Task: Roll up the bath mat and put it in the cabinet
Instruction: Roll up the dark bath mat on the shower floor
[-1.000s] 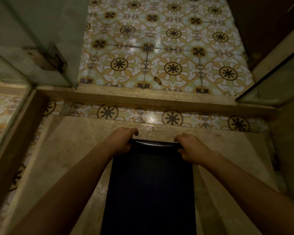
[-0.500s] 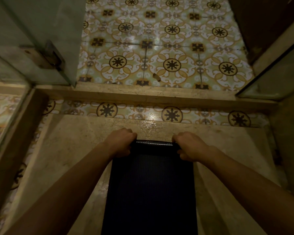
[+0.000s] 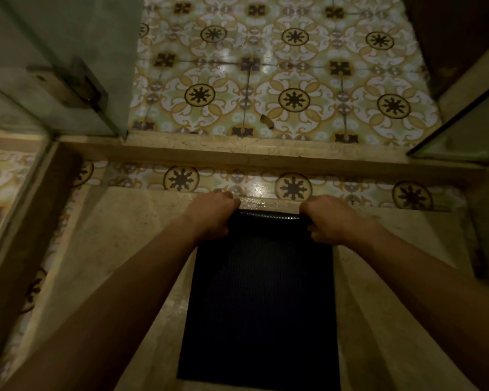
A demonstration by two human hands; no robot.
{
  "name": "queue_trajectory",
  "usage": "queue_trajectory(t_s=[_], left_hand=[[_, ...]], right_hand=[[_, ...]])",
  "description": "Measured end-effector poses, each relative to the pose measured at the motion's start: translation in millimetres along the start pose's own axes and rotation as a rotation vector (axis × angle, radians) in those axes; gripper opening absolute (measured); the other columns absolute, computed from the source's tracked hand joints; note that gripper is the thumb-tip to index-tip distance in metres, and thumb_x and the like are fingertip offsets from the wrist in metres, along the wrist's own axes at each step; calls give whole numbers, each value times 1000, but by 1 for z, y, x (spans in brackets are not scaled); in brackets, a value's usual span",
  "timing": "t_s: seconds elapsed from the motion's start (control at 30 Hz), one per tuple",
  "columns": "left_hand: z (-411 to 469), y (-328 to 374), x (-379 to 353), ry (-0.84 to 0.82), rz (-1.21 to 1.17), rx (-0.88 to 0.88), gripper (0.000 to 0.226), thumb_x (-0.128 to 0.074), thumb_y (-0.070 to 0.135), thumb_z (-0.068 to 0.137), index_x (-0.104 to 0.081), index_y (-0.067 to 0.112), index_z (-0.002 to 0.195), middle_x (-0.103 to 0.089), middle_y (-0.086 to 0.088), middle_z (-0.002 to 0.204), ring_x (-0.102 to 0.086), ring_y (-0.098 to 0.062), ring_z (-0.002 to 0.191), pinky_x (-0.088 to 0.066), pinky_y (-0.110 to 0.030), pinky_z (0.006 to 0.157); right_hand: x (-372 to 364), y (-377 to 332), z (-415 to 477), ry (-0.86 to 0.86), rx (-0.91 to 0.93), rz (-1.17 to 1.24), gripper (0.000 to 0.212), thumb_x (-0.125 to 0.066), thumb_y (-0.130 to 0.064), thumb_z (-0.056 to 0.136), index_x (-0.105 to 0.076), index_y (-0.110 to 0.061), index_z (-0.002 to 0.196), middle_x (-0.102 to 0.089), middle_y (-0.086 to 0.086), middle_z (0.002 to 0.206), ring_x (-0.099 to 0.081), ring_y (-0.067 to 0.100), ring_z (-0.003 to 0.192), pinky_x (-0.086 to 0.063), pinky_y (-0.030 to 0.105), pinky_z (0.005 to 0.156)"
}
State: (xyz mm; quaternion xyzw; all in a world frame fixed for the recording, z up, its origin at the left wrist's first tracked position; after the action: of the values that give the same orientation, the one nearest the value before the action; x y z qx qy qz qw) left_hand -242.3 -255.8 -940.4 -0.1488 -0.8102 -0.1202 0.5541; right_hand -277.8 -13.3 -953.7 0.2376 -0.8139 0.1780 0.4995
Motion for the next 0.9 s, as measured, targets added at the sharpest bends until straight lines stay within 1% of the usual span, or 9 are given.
queue_trajectory(t_s=[0.1, 0.17, 0.3, 0.43, 0.5, 0.6, 0.73, 0.8, 0.9], left_hand=[[8, -2, -2, 26, -9, 27, 39, -64, 22, 82, -54, 13, 118, -58, -9, 118, -55, -28, 108, -47, -39, 75], [11, -6, -5, 43, -27, 50, 38, -63, 23, 83, -54, 14, 118, -58, -8, 115, -54, -27, 106, -49, -39, 75], [13, -14, -7, 126, -73, 63, 36, -64, 22, 80, -55, 15, 114, -57, -7, 108, -53, -27, 102, -53, -42, 71], [2, -7, -21, 192, -122, -5, 32, -69, 17, 75, -59, 12, 105, -57, -9, 105, -51, -28, 97, -48, -39, 68], [-5, -7, -28, 195, -144, -30, 32, -70, 15, 74, -61, 11, 105, -57, -9, 108, -49, -28, 99, -51, -39, 71], [-9, -13, -30, 184, -221, -35, 28, -64, 25, 81, -61, 15, 106, -62, -5, 110, -46, -24, 96, -50, -41, 80], [-8, -12, -25, 128, -244, 2, 15, -60, 25, 86, -62, 19, 100, -69, -2, 96, -39, -18, 86, -41, -34, 75], [-9, -8, -23, 142, -229, 15, 16, -63, 23, 85, -62, 18, 100, -69, -4, 97, -46, -23, 91, -40, -34, 75], [-15, -4, -24, 140, -247, 15, 20, -66, 24, 84, -65, 17, 103, -68, -4, 100, -50, -26, 97, -44, -36, 80]], right_hand=[[1, 4, 8, 38, -14, -29, 27, -68, -25, 74, -61, -17, 100, -63, 8, 103, -61, 27, 93, -49, 34, 68], [3, 5, 13, 80, -12, -48, 28, -68, -23, 75, -61, -15, 101, -62, 8, 105, -60, 29, 94, -45, 33, 66], [4, 6, 12, 195, 7, -45, 30, -69, -19, 74, -59, -12, 102, -60, 10, 106, -57, 31, 95, -44, 35, 65], [-14, 0, -9, 334, 75, -20, 40, -82, -7, 59, -61, -5, 93, -59, 14, 91, -55, 33, 83, -47, 38, 52], [-23, -2, -16, 374, 87, 27, 41, -83, -5, 59, -63, -5, 94, -59, 14, 90, -53, 33, 83, -49, 38, 51], [-24, 3, -18, 378, 82, 77, 47, -86, -9, 62, -65, -5, 104, -61, 14, 97, -54, 32, 90, -53, 40, 57], [-23, 8, -26, 374, 145, 79, 55, -82, -12, 69, -62, 0, 119, -64, 18, 105, -55, 35, 96, -52, 42, 79], [-23, 10, -28, 377, 167, 79, 53, -79, -9, 70, -63, 0, 120, -65, 16, 105, -54, 34, 94, -51, 40, 80], [-21, 9, -25, 320, 143, 90, 44, -77, -7, 71, -67, -5, 114, -65, 13, 101, -55, 31, 92, -52, 39, 74]])
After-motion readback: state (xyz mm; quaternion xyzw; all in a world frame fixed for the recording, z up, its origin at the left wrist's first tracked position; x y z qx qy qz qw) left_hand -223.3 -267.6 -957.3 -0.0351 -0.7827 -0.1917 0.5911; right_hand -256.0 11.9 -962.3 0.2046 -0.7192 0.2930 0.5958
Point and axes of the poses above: each hand's wrist, its own z-axis towards the middle knuckle, its own x-axis out of the back of the hand, y = z × x, the point moved 2 cm from there along z, towards the middle knuckle
